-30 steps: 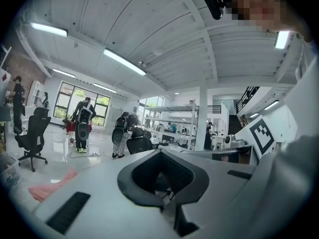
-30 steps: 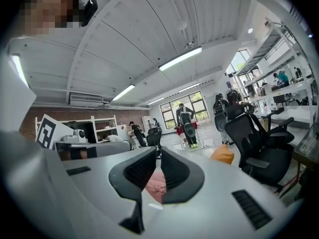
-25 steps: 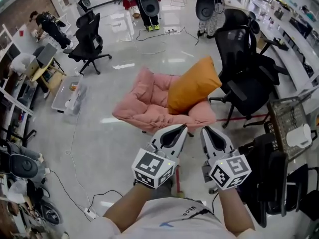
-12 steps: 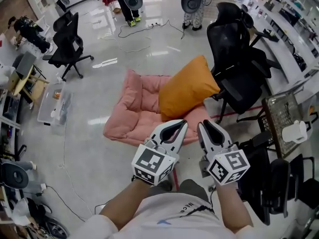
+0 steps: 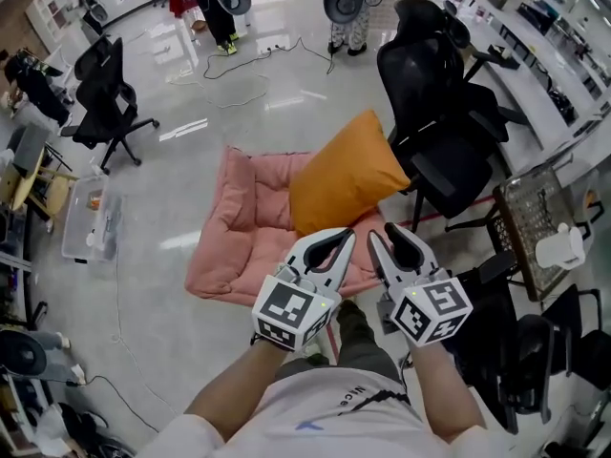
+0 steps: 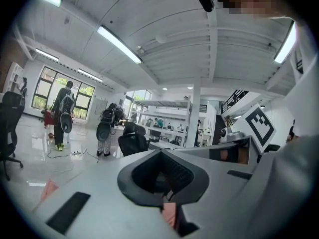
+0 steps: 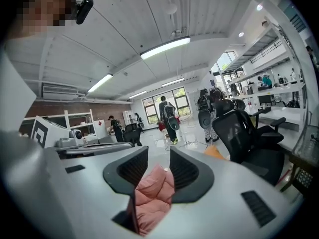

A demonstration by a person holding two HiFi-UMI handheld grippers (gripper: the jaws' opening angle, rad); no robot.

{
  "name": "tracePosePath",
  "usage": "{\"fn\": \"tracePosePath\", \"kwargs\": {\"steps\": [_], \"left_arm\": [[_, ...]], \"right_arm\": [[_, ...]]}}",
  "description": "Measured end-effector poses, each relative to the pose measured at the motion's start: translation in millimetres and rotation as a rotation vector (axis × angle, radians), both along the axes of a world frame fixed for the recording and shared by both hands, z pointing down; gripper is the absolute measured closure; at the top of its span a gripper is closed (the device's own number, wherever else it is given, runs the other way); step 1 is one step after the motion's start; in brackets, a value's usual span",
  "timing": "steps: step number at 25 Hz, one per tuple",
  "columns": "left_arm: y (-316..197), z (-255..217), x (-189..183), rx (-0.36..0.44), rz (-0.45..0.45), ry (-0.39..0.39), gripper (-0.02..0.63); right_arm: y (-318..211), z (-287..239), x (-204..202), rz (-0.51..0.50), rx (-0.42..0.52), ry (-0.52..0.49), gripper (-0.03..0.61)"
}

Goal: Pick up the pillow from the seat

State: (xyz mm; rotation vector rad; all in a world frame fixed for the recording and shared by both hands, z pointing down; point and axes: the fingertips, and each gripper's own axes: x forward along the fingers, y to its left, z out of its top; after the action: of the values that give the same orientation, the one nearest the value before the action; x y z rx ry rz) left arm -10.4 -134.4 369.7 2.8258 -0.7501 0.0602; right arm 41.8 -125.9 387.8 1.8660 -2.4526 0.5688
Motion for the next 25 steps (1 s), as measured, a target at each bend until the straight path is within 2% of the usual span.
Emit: {"fn": "tracePosePath", "kwargs": {"steps": [8,17,25], "left_arm": [[-62.5,21.7,45.3,-0.041,-0.017,-0.023,0.603],[-122.0,69.0,111.3,-0.083,-0.022,-0.075,0.603],[-156.0,110.7,144.7,-0.146,-0.042,-0.128,0.603]], "right_arm": [[-60.8,24.4,45.4,0.003,-0.042,-0.022,0.451],[-123.0,94.2,126.7,0.051,-0.168,-0.055,0.359],[-163.0,164.1,182.3,0.100,-0.278,-0.078,0.300]]}}
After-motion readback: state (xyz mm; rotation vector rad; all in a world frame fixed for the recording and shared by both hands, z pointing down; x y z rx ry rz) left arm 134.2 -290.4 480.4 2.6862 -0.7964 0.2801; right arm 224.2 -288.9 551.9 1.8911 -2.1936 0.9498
